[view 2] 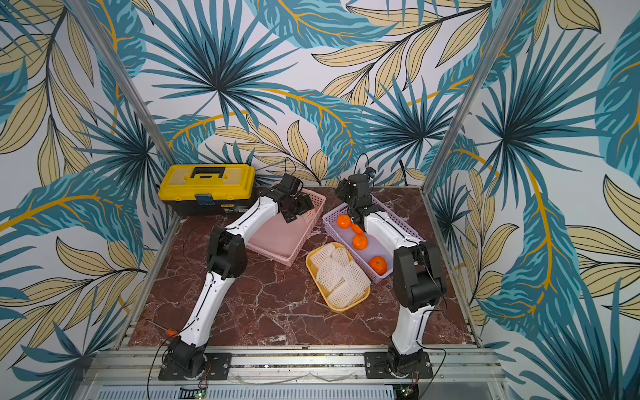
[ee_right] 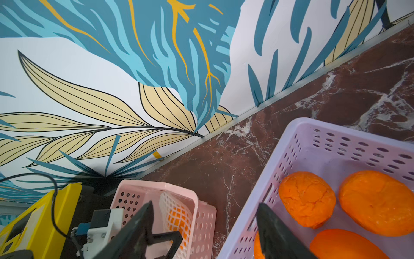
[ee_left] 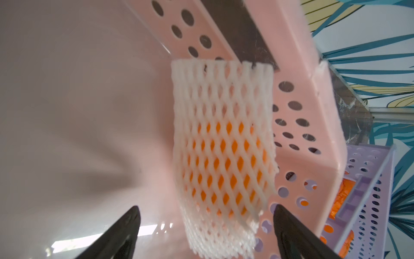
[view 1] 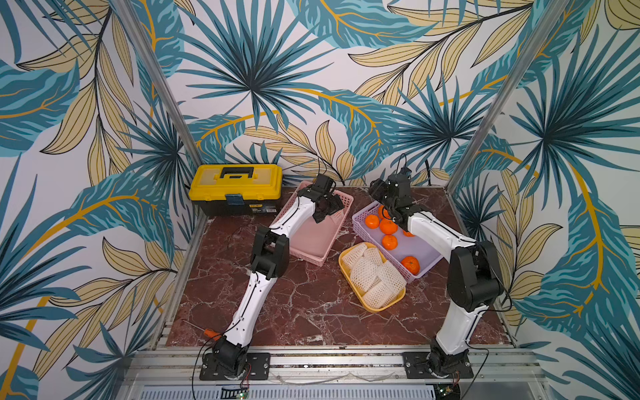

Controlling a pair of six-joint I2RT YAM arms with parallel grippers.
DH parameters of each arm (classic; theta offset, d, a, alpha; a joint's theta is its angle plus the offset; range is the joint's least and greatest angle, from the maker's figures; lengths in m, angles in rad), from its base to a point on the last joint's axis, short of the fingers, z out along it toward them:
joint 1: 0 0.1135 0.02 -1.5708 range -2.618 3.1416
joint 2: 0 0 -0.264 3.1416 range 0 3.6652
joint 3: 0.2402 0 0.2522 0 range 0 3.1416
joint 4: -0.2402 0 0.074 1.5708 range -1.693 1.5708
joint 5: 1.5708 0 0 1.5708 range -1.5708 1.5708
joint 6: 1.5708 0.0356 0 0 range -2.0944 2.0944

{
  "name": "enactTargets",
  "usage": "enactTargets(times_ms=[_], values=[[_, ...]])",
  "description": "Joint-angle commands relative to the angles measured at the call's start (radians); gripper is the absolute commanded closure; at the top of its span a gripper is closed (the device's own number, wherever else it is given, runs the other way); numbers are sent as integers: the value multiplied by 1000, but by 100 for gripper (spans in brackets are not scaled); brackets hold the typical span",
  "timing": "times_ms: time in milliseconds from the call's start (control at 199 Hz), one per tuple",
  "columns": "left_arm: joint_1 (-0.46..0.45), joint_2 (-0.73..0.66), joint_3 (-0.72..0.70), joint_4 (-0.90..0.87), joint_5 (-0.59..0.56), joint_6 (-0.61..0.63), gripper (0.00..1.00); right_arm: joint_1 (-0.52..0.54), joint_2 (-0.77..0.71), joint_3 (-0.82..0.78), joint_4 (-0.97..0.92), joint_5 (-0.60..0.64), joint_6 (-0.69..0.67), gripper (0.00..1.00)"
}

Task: Remove foam nets from oranges
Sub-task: Pick up the orange from the basket.

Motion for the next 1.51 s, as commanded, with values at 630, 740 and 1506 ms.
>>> enactTargets(times_ms=[630,740,1506], values=[[9,142,86,202,-90,31,24,-6,-17,-27,63,-57,33,26],[15,140,76,232,-68,23,29,-6,-17,-30,71,-62,33,26],[44,-397,-478,361,113,-87,44,-7,-21,-33,108,-84,2,27]])
